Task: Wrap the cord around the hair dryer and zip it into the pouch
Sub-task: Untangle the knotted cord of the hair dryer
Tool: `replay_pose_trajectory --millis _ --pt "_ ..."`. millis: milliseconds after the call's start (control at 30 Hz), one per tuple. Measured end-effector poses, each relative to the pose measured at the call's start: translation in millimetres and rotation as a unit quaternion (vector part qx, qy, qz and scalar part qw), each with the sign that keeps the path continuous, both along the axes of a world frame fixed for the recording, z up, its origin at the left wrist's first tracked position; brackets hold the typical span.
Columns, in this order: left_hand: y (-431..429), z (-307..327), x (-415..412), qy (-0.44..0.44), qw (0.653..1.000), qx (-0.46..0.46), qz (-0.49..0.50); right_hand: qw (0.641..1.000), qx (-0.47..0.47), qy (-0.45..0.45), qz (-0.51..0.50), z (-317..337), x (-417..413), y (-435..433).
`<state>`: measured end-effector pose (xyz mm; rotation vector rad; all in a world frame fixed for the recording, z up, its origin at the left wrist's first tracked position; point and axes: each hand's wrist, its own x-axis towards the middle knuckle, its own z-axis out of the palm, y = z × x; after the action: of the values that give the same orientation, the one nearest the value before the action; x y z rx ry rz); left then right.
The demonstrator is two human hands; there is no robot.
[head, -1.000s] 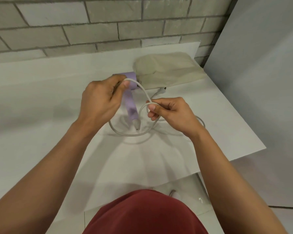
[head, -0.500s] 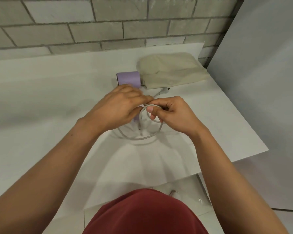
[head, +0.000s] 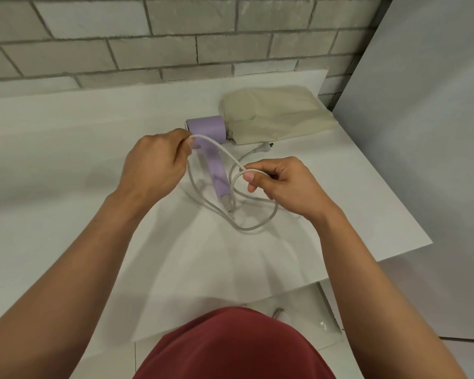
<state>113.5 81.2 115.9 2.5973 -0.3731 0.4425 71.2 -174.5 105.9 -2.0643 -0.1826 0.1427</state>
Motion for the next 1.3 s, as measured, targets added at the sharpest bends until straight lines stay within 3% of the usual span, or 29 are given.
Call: replay_pose_trajectory --millis 100,200,267,500,700,800,1067,1200,1300 --pt "-2.1 -4.7 -1.6 -0.038 0.997 0.048 -0.056 1.0 -0.015 -0.007 0.021 2.8 -1.8 4.5" --pt "-13.9 -3.6 -4.2 -0.063 0.968 0.143 -0.194 0.999 -0.014 -0.011 0.031 5.0 -2.0 5.4" --pt "-23.3 -3.8 -5.6 -0.085 0.953 0.178 -0.232 0.999 -0.011 -0.019 0.03 5.2 -1.2 5.9" --pt "-17.9 2.3 -1.4 -0.136 0.983 0.09 -0.08 0.999 0.04 0.005 0.01 4.1 -1.0 -8.4" --pt "5.7 9.6 -1.3 -0.055 0.998 -0.009 0.036 0.998 0.061 0.006 -0.021 0.0 1.0 -7.6" --pt "13.4 -1.1 2.2 0.013 1.0 0.02 0.018 0.998 0.061 0.004 -0.015 1.4 2.8 -3.2" --pt "-20.3 -1.3 -11.5 -0.026 0.963 0.137 -0.23 0.999 0.03 -0.018 0.04 5.6 -2.3 6.4" --pt "-22.3 -4.5 -7.8 -0.104 0.966 0.131 -0.198 0.997 0.063 -0.009 0.034 4.0 -4.2 6.6" --pt "-19.8 -3.7 -10.2 -0.151 0.979 0.06 -0.125 0.995 0.098 0.006 0.018 -1.5 -2.4 2.4"
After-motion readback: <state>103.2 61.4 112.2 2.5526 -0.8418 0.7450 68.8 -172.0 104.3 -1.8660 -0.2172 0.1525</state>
